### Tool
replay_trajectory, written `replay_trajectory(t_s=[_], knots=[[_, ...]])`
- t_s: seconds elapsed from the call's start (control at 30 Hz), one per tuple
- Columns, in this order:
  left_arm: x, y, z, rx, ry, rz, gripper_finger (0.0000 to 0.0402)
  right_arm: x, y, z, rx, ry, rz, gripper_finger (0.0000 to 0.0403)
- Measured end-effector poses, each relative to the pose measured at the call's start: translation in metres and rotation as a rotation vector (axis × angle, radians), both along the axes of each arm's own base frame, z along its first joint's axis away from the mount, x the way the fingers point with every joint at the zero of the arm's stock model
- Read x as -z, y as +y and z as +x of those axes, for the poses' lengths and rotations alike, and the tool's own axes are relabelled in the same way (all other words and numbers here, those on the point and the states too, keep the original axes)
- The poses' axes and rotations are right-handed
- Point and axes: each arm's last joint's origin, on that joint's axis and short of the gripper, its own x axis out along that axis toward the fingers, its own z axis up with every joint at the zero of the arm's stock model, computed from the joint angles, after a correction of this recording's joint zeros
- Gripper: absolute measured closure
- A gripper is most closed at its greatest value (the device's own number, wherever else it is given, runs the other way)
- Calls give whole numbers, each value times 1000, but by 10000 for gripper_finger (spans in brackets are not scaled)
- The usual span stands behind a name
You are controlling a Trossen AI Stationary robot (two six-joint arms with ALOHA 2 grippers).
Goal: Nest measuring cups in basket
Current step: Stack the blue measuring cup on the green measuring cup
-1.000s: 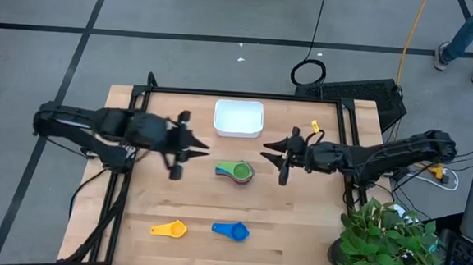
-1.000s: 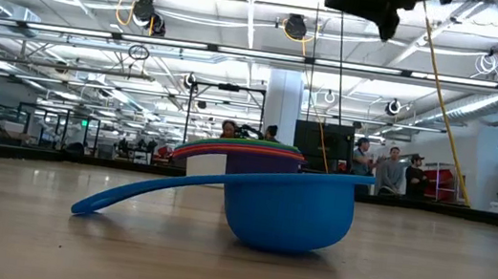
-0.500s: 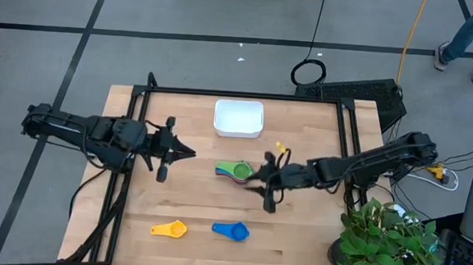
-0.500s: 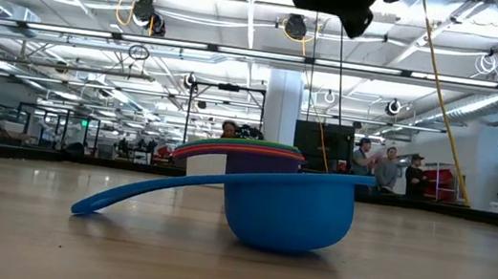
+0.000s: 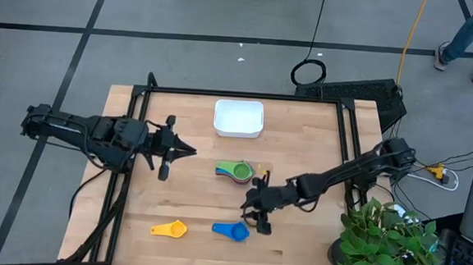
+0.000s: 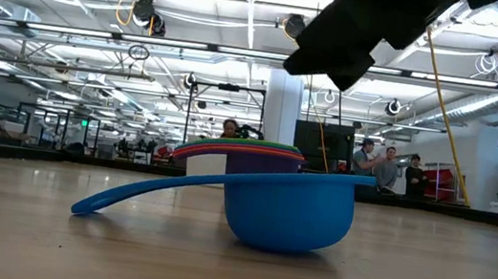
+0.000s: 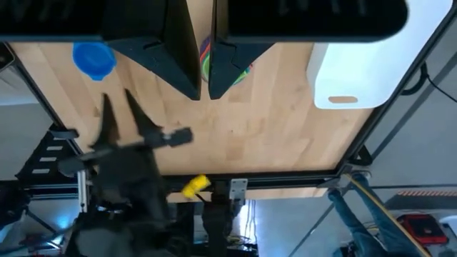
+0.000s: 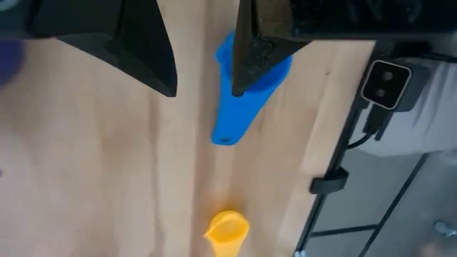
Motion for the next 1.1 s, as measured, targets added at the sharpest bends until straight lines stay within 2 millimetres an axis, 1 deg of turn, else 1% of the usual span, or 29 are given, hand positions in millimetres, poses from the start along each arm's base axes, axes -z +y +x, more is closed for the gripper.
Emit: replay_trajectory(t_s=[0.1, 0.2, 0.33, 0.57, 0.67, 0.83, 0.93, 1.1], knots=[[0, 0, 0, -4, 0, -5, 371, 8, 14, 9, -29, 43, -17, 277], [0, 0, 0, -5, -2, -7, 371, 19, 22, 17, -42, 114, -45, 277], [0, 0, 0, -8, -2, -19, 371, 28, 23, 23, -31, 167, -60, 277], [0, 0, 0, -12, -2, -30, 371, 32, 18, 21, 34, 241, -31, 277], [0, 0, 0, -11, -2, -28, 371, 31, 18, 21, 58, 247, -7, 277], [0, 0, 0, -11, -2, -28, 371, 38, 19, 21, 78, 278, 5, 277], [0, 0, 0, -11, -2, -28, 371, 41, 21, 24, 81, 269, 16, 277], [0, 0, 0, -10, 1, -25, 371, 57, 26, 26, 60, 313, 51, 277]])
